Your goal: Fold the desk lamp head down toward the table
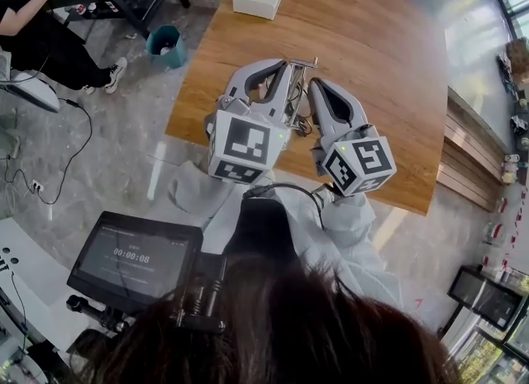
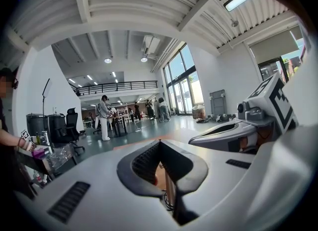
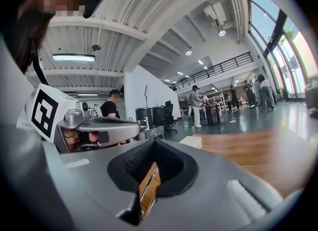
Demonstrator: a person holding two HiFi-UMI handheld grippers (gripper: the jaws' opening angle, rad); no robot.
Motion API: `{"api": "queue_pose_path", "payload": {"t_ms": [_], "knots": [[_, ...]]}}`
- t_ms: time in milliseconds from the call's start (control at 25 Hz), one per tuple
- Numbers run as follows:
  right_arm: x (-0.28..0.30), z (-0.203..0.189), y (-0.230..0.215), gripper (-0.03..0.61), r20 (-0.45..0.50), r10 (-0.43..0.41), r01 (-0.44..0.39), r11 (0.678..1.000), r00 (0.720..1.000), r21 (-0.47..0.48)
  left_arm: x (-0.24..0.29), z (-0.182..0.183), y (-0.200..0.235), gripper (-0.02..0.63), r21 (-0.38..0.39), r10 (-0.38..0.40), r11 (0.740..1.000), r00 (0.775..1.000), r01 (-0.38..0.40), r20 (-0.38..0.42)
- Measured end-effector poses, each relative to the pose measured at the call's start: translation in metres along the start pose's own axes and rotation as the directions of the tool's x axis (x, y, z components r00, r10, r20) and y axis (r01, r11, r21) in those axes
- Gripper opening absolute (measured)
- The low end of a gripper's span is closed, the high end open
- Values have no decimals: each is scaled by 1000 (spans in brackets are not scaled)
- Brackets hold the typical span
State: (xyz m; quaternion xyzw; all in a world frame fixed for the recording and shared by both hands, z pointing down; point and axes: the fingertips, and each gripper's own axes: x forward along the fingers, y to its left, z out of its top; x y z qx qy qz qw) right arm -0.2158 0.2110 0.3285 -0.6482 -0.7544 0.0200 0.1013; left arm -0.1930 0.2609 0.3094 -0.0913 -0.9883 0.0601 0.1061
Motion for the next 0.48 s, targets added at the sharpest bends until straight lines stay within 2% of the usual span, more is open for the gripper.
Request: {"api": "queue_pose_path", "payload": {"t_ms": [480], "knots": [[3,-5,5,0,-2,12,-12,1000,1000,-9,-2,-2,1,2,42,7,999,1000,-7,-2]]}}
